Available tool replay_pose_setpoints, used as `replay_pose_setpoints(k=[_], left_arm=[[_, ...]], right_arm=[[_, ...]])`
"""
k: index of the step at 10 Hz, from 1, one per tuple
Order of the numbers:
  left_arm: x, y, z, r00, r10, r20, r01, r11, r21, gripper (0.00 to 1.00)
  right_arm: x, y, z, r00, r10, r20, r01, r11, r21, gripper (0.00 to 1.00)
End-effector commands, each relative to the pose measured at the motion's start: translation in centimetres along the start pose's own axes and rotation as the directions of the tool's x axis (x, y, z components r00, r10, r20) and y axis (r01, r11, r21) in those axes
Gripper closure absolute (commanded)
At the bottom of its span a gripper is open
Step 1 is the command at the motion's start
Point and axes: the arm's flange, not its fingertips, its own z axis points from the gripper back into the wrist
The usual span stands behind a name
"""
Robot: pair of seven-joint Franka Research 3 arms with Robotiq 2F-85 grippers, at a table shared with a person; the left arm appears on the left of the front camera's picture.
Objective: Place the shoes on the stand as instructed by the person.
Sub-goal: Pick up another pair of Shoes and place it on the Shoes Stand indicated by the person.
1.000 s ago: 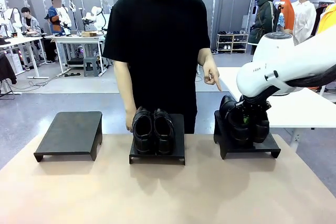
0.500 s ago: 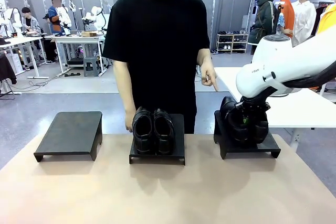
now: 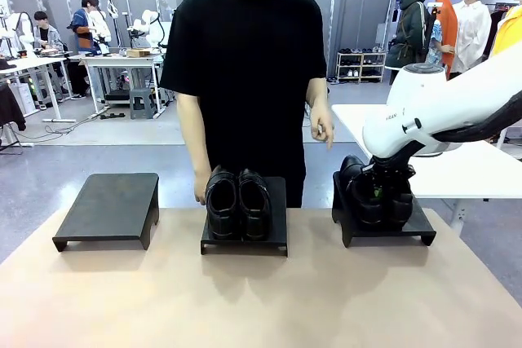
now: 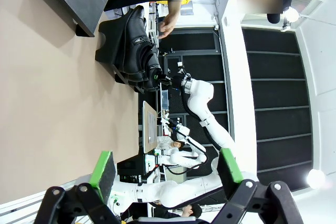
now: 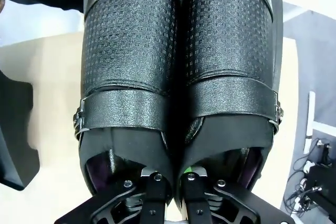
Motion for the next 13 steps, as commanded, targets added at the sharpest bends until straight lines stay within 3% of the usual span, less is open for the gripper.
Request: replay_pose_setpoints(k=[1, 2, 3, 7, 8, 11, 13], left_arm=[[0.0, -0.2, 0.1, 1.0, -0.001, -0.001, 0.001, 1.0, -0.015, 0.0], [0.0, -0.2, 0.1, 1.0, -0.001, -0.001, 0.001, 1.0, -0.015, 0.0], [0.0, -0.2, 0.1, 1.0, -0.001, -0.001, 0.001, 1.0, -0.015, 0.0], [0.0, -0.2, 0.1, 1.0, -0.001, -0.001, 0.001, 1.0, -0.015, 0.0], [0.0, -0.2, 0.1, 1.0, -0.001, -0.001, 0.001, 1.0, -0.015, 0.0], [0.0, -0.2, 0.1, 1.0, -0.001, -0.001, 0.001, 1.0, -0.015, 0.0], [0.0, -0.2, 0.1, 1.0, -0.001, -0.001, 0.001, 1.0, -0.015, 0.0]], right_arm=[[1.1, 0.5, 0.4, 0.999, -0.034, 0.043, 0.034, 0.999, -0.004, 0.93], [1.1, 0.5, 0.3, 0.998, -0.035, 0.045, 0.036, 0.999, -0.001, 0.93], [1.1, 0.4, 0.3, 0.998, -0.039, 0.04, 0.039, 0.999, -0.002, 0.78], [0.2, 0.1, 1.0, 0.999, -0.044, 0.026, 0.043, 0.999, 0.016, 0.07], [-0.3, 0.1, 1.3, 0.999, -0.04, 0.02, 0.04, 0.999, 0.013, 0.0], [-1.2, -0.2, 1.7, 0.999, -0.043, 0.01, 0.043, 0.999, 0.016, 0.04], [-1.2, -0.4, 1.8, 0.998, -0.054, 0.011, 0.054, 0.998, 0.024, 0.0]])
